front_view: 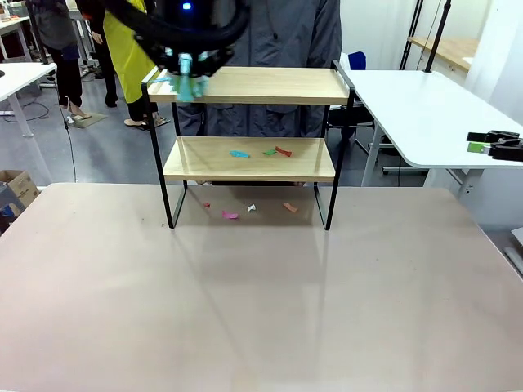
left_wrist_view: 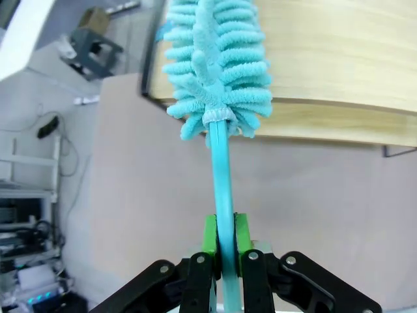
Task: Clean the shelf.
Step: Clean the specific section of the Shelf indicated by the human with the Duster.
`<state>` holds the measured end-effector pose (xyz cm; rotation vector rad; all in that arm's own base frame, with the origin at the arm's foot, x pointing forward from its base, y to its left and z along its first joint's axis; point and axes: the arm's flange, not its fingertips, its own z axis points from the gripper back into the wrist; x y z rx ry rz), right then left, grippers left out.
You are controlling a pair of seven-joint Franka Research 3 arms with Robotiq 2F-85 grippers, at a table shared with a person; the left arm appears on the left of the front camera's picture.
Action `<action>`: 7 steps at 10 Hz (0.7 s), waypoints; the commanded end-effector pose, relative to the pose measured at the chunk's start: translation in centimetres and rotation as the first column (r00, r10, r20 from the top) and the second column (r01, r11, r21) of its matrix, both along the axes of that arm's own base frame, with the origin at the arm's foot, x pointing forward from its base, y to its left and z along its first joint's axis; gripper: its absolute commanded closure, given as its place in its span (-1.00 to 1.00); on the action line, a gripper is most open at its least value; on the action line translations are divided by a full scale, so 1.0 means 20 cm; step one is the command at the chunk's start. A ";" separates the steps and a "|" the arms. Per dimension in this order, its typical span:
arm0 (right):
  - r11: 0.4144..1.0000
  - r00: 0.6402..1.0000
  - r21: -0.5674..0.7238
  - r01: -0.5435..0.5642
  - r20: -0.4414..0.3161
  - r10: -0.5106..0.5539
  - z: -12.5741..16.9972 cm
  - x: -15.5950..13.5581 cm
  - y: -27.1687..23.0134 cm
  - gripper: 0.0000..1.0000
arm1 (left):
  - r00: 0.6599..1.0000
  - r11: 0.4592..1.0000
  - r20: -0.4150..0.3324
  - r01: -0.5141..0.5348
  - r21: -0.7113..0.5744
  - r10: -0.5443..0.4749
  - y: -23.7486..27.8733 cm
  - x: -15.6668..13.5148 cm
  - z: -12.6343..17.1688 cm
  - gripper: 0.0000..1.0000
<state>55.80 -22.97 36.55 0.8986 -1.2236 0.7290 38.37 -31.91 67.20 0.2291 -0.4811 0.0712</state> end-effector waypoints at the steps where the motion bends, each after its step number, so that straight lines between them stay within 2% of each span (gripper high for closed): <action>1: 1.000 1.000 0.000 0.001 0.006 -0.001 0.02 0.00 0.01 -1.00 | 0.999 0.993 0.032 -0.005 0.119 0.001 0.19 -0.04 0.01 0.74; 3: 1.000 1.000 0.000 0.001 0.006 -0.001 0.02 0.00 0.01 -1.00 | 0.996 0.980 0.083 -0.032 0.194 0.015 0.29 -0.04 0.06 0.74; 4: 1.000 1.000 0.000 0.001 0.006 -0.001 0.02 0.00 0.01 -1.00 | 0.992 0.981 0.126 -0.010 0.194 -0.015 0.29 -0.06 0.08 0.74; 5: 1.000 1.000 0.000 0.001 0.006 -0.001 0.02 0.00 0.01 -1.00 | 0.986 0.991 0.153 0.043 0.123 -0.062 0.26 -0.08 0.11 0.74; 6: 1.000 1.000 0.000 0.001 0.006 -0.001 0.02 0.00 0.01 -1.00 | 0.979 0.989 0.137 0.149 0.016 -0.150 0.20 -0.12 0.13 0.74; 7: 1.000 1.000 0.000 0.001 0.006 -0.001 0.02 0.00 0.01 -1.00 | 0.995 0.988 0.101 -0.002 0.154 -0.013 0.25 -0.04 0.13 0.74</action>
